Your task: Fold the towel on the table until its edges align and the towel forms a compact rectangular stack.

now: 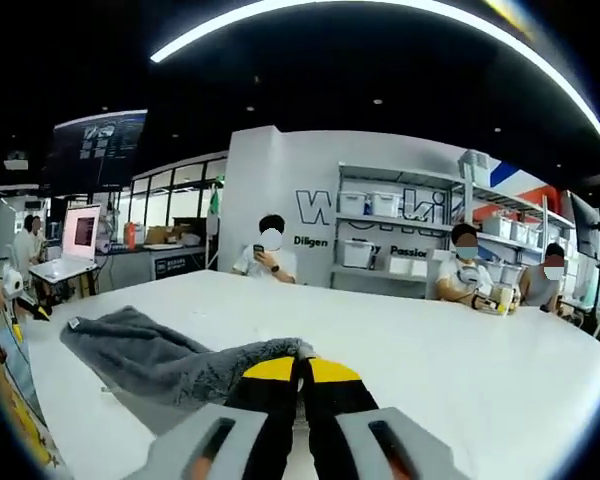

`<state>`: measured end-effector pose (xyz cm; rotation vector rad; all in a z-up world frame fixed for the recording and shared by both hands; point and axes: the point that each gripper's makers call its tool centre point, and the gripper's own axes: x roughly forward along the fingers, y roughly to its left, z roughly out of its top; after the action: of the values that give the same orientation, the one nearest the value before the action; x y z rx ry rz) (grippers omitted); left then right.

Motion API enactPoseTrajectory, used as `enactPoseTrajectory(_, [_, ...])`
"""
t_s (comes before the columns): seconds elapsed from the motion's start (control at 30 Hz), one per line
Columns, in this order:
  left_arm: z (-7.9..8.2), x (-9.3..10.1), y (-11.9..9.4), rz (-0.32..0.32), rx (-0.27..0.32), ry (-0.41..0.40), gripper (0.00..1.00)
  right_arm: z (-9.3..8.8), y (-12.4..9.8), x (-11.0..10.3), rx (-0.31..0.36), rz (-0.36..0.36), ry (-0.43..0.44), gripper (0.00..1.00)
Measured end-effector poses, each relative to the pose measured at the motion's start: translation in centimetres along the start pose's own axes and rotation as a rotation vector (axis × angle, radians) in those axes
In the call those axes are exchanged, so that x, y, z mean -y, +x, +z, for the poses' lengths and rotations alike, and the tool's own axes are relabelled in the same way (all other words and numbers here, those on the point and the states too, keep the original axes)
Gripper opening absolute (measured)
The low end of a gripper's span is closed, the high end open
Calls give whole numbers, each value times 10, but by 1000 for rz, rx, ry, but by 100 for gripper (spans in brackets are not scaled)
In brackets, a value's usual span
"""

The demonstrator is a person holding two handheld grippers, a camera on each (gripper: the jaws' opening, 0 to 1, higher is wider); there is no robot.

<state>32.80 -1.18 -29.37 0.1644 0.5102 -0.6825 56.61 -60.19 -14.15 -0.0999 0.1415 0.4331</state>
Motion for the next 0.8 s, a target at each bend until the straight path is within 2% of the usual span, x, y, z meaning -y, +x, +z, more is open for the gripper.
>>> enactPoseTrajectory(0.07, [-1, 0, 0, -1, -2, -1, 96, -14, 0, 6, -31, -10, 15, 2])
enactPoseTrajectory(0.17, [-1, 1, 1, -4, -6, -1, 96, -41, -5, 9, -110, -10, 46, 3])
enactPoseTrajectory(0.2, [-1, 1, 1, -4, -6, 0, 96, -44, -6, 9, -121, -10, 45, 3])
enactPoseTrajectory(0.27, [-1, 1, 3, -6, -9, -1, 96, -60, -10, 7, -177, -11, 39, 3])
enactPoseTrajectory(0.3, [-1, 2, 6, -9, -11, -1, 96, -75, -14, 7, -221, -5, 46, 3])
enactPoseTrajectory(0.47, [1, 5, 13, -22, -14, 2, 96, -115, -31, 5, -343, -6, 61, 3])
enactPoseTrajectory(0.67, [3, 7, 18, -42, -15, 10, 96, -153, -52, -1, -433, 17, 96, 3])
enactPoseTrajectory(0.8, [2, 8, 22, -59, -22, 16, 96, -169, -62, 3, -454, 4, 121, 3])
